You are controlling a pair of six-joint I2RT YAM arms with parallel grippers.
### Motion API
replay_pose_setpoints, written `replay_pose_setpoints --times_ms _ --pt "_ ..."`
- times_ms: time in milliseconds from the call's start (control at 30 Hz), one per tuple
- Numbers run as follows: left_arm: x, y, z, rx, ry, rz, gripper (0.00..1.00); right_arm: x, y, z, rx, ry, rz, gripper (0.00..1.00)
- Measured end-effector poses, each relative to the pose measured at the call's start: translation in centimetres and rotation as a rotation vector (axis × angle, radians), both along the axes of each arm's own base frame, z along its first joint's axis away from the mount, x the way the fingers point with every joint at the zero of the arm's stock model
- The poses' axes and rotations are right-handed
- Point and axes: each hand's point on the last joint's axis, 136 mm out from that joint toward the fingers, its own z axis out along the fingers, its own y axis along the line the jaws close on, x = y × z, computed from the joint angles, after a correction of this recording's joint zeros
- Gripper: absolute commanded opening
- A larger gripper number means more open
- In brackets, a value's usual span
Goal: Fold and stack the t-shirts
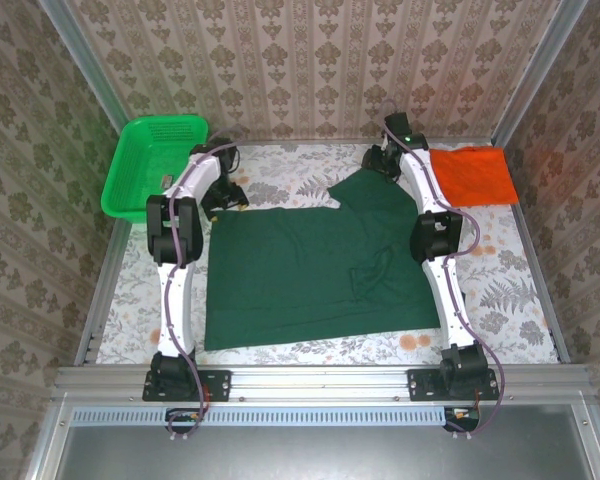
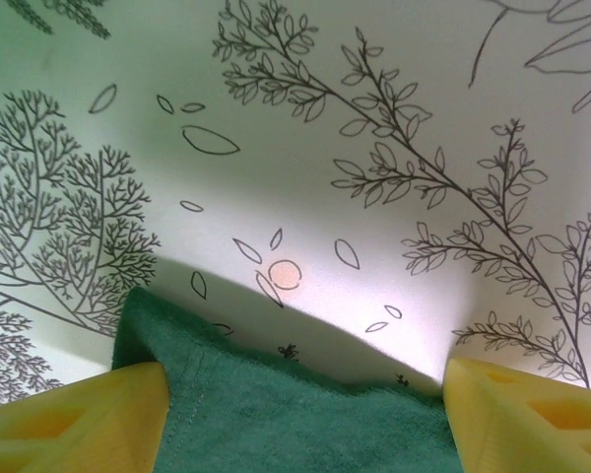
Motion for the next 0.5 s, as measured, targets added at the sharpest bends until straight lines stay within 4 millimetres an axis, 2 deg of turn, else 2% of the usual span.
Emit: replay_pose_setpoints --times_ms 233,400,500 --pt "0.7 -0.5 0.8 0.054 -0.06 -0.005 0.74 1.5 -0.8 1.0 0.021 -0.065 -0.038 0.51" --pt "0.8 -0.3 2.3 0.067 -0.109 0.014 0.71 2.2 -1.4 1.5 0.03 -0.094 -0.073 0.51" --pt "1.1 0.0 2.5 0.062 -0.12 0.037 0.68 2.4 -1.6 1.6 0.038 -0.1 -0.091 0.49"
